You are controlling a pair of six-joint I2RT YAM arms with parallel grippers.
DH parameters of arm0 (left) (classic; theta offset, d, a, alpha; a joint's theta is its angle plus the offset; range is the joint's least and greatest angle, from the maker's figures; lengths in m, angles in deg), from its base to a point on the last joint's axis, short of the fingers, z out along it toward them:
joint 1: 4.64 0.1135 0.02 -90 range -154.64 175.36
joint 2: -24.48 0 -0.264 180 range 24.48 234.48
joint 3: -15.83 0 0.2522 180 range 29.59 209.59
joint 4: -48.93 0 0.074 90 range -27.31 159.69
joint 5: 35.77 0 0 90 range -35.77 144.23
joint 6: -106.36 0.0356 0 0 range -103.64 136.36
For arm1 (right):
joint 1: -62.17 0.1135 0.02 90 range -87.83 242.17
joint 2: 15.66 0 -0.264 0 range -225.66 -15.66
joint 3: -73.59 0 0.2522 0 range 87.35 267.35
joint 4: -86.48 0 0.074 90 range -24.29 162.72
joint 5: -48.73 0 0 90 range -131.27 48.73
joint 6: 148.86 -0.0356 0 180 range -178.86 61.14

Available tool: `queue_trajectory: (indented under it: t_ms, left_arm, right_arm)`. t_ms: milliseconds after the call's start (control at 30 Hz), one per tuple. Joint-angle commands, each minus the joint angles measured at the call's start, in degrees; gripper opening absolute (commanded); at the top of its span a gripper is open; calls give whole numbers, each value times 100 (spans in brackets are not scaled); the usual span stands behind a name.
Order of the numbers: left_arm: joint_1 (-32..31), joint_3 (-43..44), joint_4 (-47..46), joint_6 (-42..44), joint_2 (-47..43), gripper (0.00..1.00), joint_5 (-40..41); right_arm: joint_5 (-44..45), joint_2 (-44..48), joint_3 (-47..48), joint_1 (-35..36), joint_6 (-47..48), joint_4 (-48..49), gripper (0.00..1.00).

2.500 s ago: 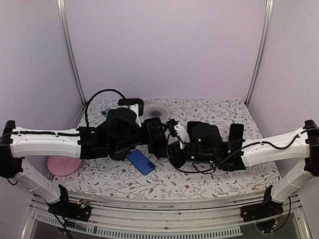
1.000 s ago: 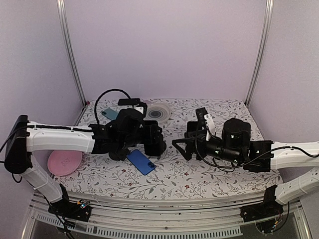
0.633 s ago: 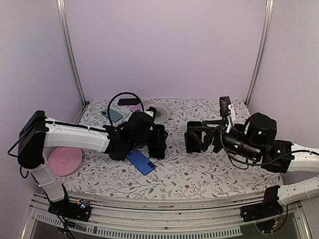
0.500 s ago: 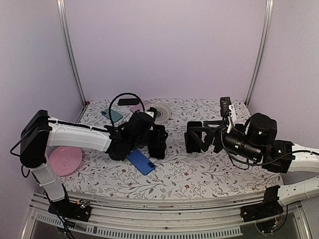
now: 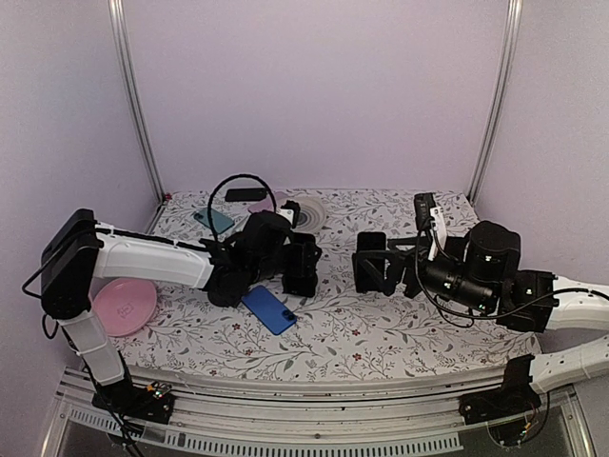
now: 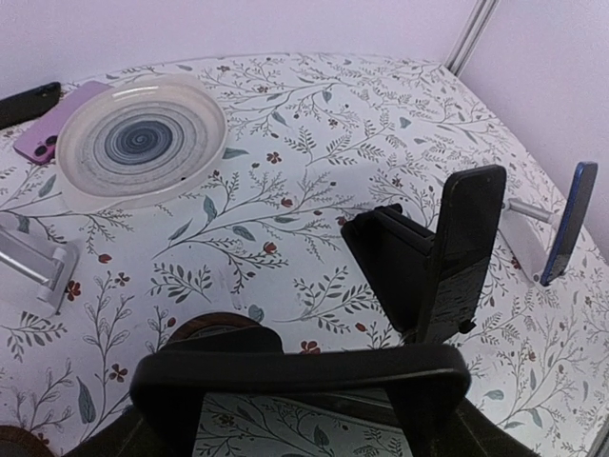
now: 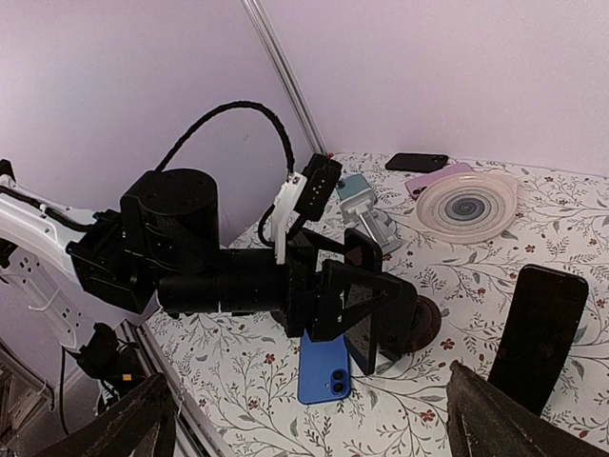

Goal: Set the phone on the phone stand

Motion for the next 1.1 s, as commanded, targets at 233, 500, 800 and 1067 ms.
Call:
queue_trajectory:
  t_ms: [233,500,800,1067]
  left_arm:
    - [156,172,-581,276,459,4,93]
    - [260,115,-687,329,627,6,439]
    - [310,383,-742,312,790,8,637]
    - [296,513,-895,571,807,9,692]
  right_arm:
    - [190,-75,59,-22,26,36,99]
    - [209,-158,70,-38,17,36,99]
    - [171,-322,171,-47,27,44,99]
    - [176,-334,215,-56,26,36,99]
